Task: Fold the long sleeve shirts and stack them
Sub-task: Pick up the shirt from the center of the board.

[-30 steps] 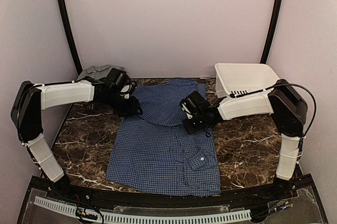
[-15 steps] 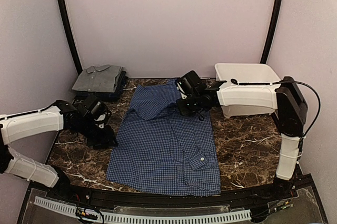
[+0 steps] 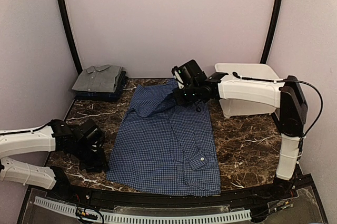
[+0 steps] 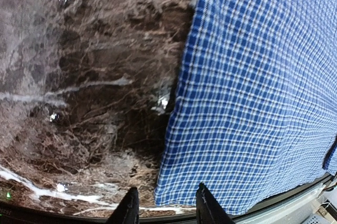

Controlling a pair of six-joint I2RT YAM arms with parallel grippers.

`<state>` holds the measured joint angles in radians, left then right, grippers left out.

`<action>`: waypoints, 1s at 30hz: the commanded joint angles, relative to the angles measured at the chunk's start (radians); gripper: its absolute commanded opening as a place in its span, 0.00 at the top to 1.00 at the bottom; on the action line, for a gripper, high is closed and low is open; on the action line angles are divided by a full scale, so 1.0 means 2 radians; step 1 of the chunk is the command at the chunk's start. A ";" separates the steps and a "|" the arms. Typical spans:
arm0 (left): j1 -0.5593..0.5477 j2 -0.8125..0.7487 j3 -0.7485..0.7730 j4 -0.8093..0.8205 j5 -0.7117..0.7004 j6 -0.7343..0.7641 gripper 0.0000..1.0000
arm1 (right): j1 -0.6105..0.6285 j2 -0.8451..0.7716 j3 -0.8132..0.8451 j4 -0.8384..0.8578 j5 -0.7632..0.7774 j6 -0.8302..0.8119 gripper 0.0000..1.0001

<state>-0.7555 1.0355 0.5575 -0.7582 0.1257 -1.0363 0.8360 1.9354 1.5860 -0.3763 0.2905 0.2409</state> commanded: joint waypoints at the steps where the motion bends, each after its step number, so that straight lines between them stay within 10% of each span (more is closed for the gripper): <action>1: -0.011 -0.010 -0.030 0.004 0.014 -0.035 0.66 | -0.001 -0.014 0.037 0.007 -0.002 -0.009 1.00; 19: -0.026 0.005 -0.053 0.053 0.020 -0.046 0.99 | 0.000 0.015 0.124 -0.006 0.007 -0.034 1.00; 30: -0.030 0.016 0.072 0.028 -0.025 0.044 1.00 | -0.012 0.047 0.201 0.025 0.066 -0.103 1.00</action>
<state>-0.8047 1.0489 0.5739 -0.6903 0.1104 -1.0748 0.8349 2.0033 1.9034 -0.3920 0.3447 0.1104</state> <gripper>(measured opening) 0.004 0.004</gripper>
